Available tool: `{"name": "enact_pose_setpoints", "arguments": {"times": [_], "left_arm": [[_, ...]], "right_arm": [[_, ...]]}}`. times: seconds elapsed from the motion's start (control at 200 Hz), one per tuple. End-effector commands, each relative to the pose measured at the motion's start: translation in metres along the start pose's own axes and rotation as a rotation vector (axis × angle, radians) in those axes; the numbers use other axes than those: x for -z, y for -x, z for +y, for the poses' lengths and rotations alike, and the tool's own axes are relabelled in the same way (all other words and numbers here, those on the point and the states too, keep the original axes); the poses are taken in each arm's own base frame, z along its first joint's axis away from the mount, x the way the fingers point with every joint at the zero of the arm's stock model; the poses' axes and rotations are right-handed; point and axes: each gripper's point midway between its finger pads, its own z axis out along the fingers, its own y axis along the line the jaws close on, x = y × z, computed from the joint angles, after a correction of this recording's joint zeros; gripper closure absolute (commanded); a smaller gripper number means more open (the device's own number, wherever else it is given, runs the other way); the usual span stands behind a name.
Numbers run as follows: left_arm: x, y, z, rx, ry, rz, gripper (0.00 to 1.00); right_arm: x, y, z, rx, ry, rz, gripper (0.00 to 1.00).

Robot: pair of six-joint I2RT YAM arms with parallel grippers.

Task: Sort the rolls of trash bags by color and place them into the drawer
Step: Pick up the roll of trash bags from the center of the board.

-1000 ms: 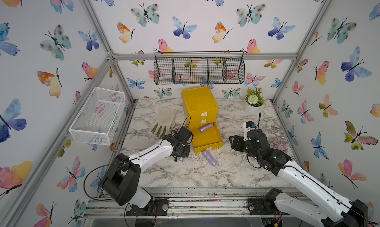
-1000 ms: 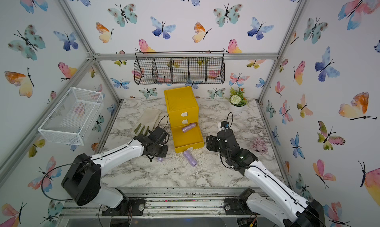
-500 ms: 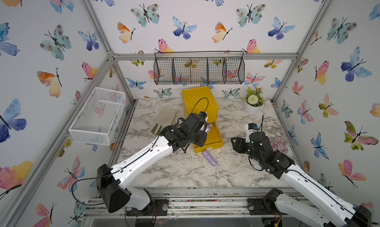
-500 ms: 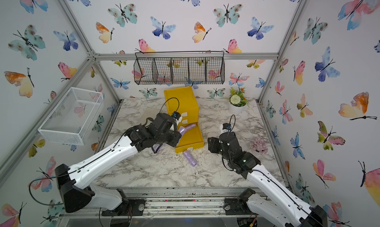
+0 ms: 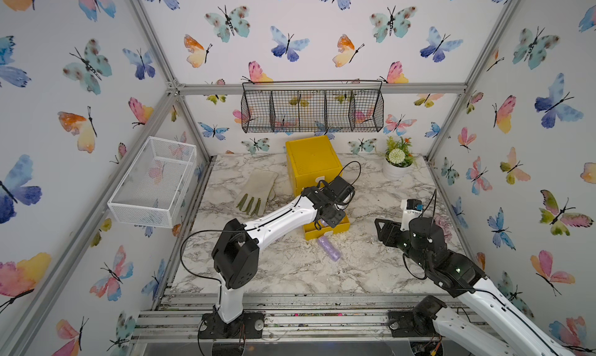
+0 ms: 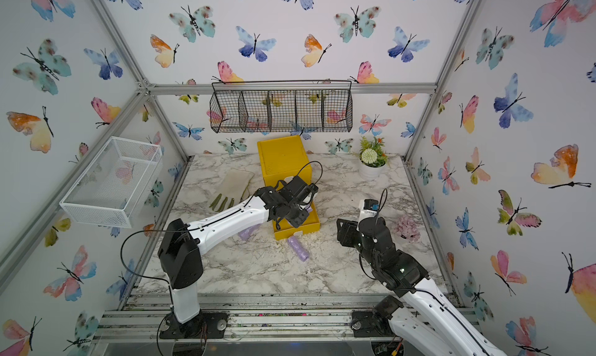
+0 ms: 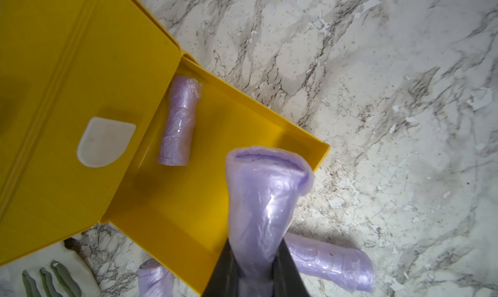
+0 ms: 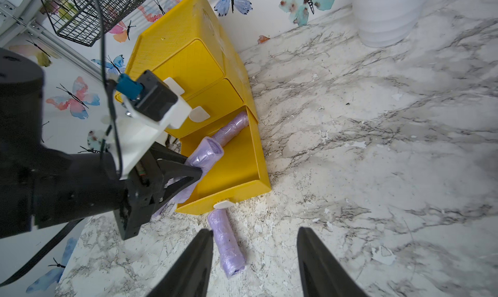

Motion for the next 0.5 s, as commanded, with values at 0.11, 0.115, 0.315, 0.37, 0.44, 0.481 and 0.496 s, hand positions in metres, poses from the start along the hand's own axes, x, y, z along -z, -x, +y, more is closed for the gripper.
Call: {"name": "enact_pose_setpoints", "arguments": {"times": [0.11,0.115,0.315,0.37,0.44,0.481,0.496], "left_arm": [[-0.035,0.008,0.013,-0.094,0.105,0.079,0.81],[-0.035,0.008,0.014,-0.095,0.108,0.08,0.81],[-0.058,0.011,0.03,-0.094,0.147,0.119,0.81],[-0.062,0.007,0.035,-0.087,0.153,0.134,0.81],[-0.064,0.003,0.041,-0.076,0.159,0.144,0.81],[-0.063,0.001,0.044,-0.069,0.161,0.146,0.81],[-0.062,0.002,0.044,-0.067,0.161,0.143,0.81]], "right_arm": [[0.003,-0.003,-0.015,0.022,-0.063,0.001,0.45],[0.003,-0.003,-0.015,0.023,-0.063,0.001,0.45],[0.005,-0.001,-0.016,0.034,-0.073,-0.005,0.44],[0.005,-0.001,-0.017,0.035,-0.075,-0.006,0.45],[0.006,-0.001,-0.017,0.035,-0.074,-0.004,0.45],[0.006,-0.001,-0.017,0.035,-0.074,-0.004,0.45],[0.005,-0.001,-0.016,0.035,-0.072,-0.004,0.45]]}}
